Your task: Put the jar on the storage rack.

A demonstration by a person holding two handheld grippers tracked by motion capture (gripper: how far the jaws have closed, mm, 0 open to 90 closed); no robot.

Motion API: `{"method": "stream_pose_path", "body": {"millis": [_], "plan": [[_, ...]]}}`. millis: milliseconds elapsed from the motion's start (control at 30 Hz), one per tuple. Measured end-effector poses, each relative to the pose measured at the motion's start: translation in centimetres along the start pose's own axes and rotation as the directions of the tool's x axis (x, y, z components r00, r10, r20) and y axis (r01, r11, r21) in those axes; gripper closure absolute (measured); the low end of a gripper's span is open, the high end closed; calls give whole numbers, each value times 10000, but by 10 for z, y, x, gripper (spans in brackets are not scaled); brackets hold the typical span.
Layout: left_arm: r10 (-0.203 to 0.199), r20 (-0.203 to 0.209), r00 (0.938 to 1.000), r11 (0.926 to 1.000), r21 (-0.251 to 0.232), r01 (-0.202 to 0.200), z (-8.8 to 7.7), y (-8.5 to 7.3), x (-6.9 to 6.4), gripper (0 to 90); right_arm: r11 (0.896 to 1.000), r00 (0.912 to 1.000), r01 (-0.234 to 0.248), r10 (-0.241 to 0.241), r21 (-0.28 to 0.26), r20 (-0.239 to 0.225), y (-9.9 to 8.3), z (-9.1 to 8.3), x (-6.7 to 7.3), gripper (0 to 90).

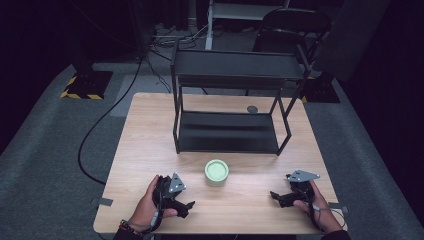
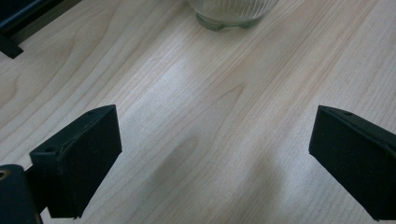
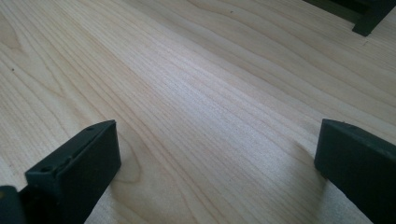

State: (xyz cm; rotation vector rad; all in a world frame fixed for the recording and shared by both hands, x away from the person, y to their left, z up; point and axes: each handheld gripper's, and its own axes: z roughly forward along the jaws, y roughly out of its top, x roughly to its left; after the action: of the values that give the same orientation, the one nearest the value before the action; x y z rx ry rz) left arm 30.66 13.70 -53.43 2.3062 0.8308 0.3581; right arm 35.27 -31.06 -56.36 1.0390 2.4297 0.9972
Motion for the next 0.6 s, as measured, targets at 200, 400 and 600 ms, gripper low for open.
{"method": "stream_pose_path", "body": {"millis": [200,400,600], "plan": [[281,-29,9996,9996,44,-281,4,7,-4,21,10000,10000,16,-16,0,-4,0,0,0,1],[347,-56,9994,9994,-25,-347,5,11,-6,21,10000,10000,31,-31,-7,-6,0,0,0,1],[439,-78,9990,9989,-146,-440,5,18,-7,21,10000,10000,30,-30,-8,-9,0,0,0,1]]}}
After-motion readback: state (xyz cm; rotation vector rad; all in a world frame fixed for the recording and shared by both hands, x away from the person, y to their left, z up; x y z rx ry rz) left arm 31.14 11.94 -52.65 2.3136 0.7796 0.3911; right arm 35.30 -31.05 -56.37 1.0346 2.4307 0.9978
